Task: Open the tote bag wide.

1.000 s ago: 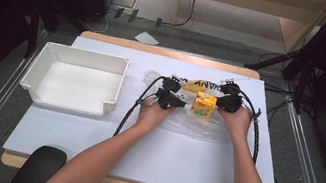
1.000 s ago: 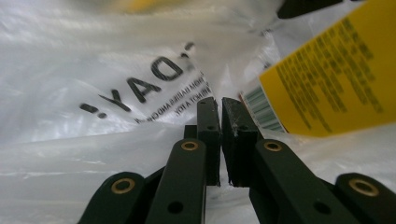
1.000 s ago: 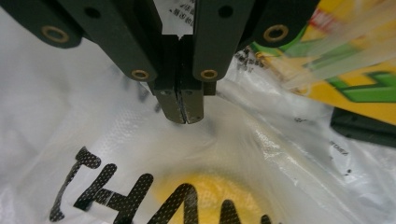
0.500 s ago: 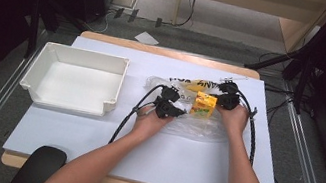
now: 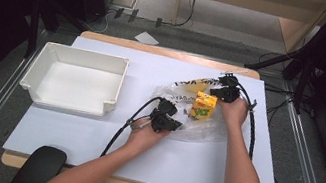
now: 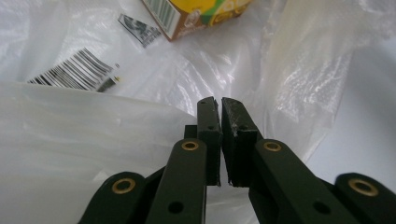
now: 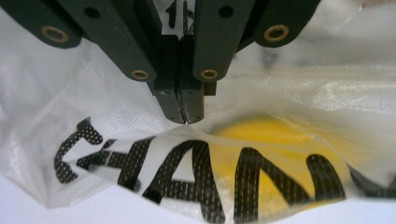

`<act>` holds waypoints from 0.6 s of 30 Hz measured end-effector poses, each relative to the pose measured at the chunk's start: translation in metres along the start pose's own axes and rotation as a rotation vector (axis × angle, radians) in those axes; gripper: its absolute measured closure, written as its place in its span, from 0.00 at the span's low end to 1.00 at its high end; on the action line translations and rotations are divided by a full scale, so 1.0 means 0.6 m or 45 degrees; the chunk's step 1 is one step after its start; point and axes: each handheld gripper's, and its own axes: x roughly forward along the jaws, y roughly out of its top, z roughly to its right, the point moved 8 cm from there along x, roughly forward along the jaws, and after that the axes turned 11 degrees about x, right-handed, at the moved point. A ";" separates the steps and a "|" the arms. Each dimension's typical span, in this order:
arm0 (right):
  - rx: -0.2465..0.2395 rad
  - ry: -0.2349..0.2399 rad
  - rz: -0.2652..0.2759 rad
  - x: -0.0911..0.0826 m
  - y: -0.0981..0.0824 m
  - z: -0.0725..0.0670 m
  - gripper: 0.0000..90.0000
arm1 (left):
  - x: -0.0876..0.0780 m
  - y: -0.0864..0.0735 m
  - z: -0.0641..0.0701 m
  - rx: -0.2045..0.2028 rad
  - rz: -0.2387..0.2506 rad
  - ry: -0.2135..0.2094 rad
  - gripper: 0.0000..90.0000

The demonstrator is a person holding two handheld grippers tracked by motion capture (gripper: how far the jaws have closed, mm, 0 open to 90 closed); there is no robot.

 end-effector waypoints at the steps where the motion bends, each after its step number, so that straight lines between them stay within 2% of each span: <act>1: 0.003 0.002 0.004 0.001 0.001 0.001 1.00 | -0.001 -0.002 0.002 -0.003 0.005 -0.004 0.97; 6: 0.032 0.023 0.030 0.006 0.008 0.005 1.00 | -0.003 -0.007 0.010 0.007 -0.008 -0.016 0.97; 10: 0.025 0.013 0.053 0.011 0.014 0.008 1.00 | -0.008 -0.012 0.013 0.015 -0.022 -0.028 0.96; 14: 0.072 0.026 0.080 0.016 0.022 0.010 1.00 | -0.015 -0.020 0.012 0.016 -0.023 -0.031 0.96; 18: 0.089 0.005 0.108 0.022 0.028 0.011 1.00 | -0.022 -0.026 0.010 0.019 -0.021 -0.028 0.96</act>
